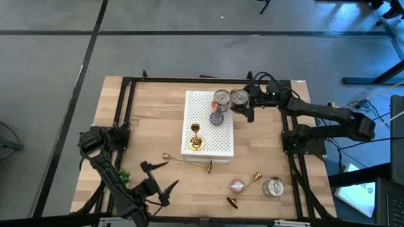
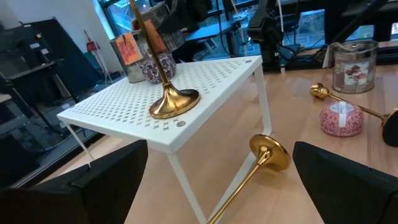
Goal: Pick & Place candle stick holders
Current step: Put the left silver scented candle on the shelf
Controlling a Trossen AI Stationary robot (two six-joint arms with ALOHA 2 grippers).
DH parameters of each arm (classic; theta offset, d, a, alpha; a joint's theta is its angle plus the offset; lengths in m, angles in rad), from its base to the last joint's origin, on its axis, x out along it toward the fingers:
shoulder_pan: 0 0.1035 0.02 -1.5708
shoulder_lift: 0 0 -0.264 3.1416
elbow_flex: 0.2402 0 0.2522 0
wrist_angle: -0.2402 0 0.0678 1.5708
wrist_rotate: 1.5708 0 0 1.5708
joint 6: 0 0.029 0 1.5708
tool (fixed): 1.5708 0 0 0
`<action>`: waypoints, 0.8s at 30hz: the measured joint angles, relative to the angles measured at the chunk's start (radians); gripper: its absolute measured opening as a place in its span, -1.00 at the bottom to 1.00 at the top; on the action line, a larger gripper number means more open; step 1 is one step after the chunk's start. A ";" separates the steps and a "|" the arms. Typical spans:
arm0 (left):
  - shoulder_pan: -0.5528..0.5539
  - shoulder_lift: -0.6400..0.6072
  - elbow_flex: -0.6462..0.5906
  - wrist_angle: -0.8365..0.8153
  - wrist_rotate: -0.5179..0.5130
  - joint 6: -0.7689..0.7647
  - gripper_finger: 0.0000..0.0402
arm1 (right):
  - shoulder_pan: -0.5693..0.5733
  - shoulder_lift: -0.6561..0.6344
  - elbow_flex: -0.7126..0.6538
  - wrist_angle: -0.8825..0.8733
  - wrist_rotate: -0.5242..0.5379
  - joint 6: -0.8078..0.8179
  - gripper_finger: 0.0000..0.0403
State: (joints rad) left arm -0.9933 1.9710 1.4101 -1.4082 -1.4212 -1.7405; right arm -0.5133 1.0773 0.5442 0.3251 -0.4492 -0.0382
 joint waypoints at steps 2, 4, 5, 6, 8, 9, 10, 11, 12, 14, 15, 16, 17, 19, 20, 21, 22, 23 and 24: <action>0.002 0.000 0.000 0.000 0.000 0.000 0.99 | 0.000 0.009 0.000 0.017 0.000 -0.004 0.72; 0.002 0.000 0.000 0.001 0.000 0.000 0.99 | 0.000 0.017 0.000 0.034 0.000 -0.011 0.72; 0.002 0.000 0.000 0.001 0.000 0.000 0.99 | -0.001 0.022 0.000 0.042 0.000 -0.014 0.72; 0.002 0.000 0.000 0.001 0.000 0.000 0.99 | -0.002 0.027 0.000 0.050 0.000 -0.015 0.72; 0.002 0.000 0.000 0.001 0.000 0.000 0.99 | -0.003 0.039 0.000 0.066 0.000 -0.015 0.72; 0.002 0.000 0.000 0.001 0.000 0.000 0.99 | -0.003 0.045 0.000 0.071 0.000 -0.015 0.72; 0.002 0.000 0.000 0.001 0.001 0.000 0.99 | -0.003 0.052 0.000 0.076 0.000 -0.015 0.72; 0.002 0.000 0.000 0.001 0.001 0.000 0.99 | -0.003 0.059 0.000 0.085 -0.002 -0.015 0.72; 0.002 0.000 0.000 0.001 0.001 0.000 0.99 | -0.003 0.067 0.001 0.093 -0.010 -0.015 0.72; 0.002 0.000 0.000 0.000 0.001 0.001 0.99 | -0.003 0.084 0.013 0.093 -0.037 -0.014 0.72; 0.002 0.000 0.000 -0.001 0.001 0.001 0.99 | -0.003 0.094 0.022 0.094 -0.048 -0.014 0.72; 0.002 0.000 0.000 -0.001 0.001 0.003 0.99 | -0.003 0.104 0.029 0.102 -0.058 -0.014 0.72; 0.002 0.000 0.000 0.000 0.001 0.007 0.99 | -0.002 0.113 0.037 0.105 -0.063 -0.014 0.72; 0.002 0.000 0.000 0.000 0.001 0.008 0.99 | -0.002 0.127 0.057 0.104 -0.064 -0.015 0.72; 0.002 0.000 0.000 0.000 0.001 0.008 0.99 | -0.003 0.134 0.066 0.106 -0.064 -0.016 0.72; 0.003 0.000 0.000 0.000 0.001 0.008 0.99 | -0.003 0.140 0.077 0.108 -0.064 -0.020 0.72; 0.003 0.000 0.000 0.000 0.001 0.008 0.99 | -0.003 0.146 0.087 0.108 -0.065 -0.022 0.72; 0.003 0.000 0.000 0.000 0.001 0.008 0.99 | -0.003 0.153 0.096 0.108 -0.071 -0.023 0.72; 0.003 0.000 0.000 0.000 0.001 0.008 0.99 | -0.003 0.161 0.106 0.109 -0.076 -0.025 0.72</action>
State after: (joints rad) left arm -0.9905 1.9709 1.4101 -1.4086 -1.4200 -1.7329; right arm -0.5159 1.2386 0.6497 0.4337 -0.5251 -0.0627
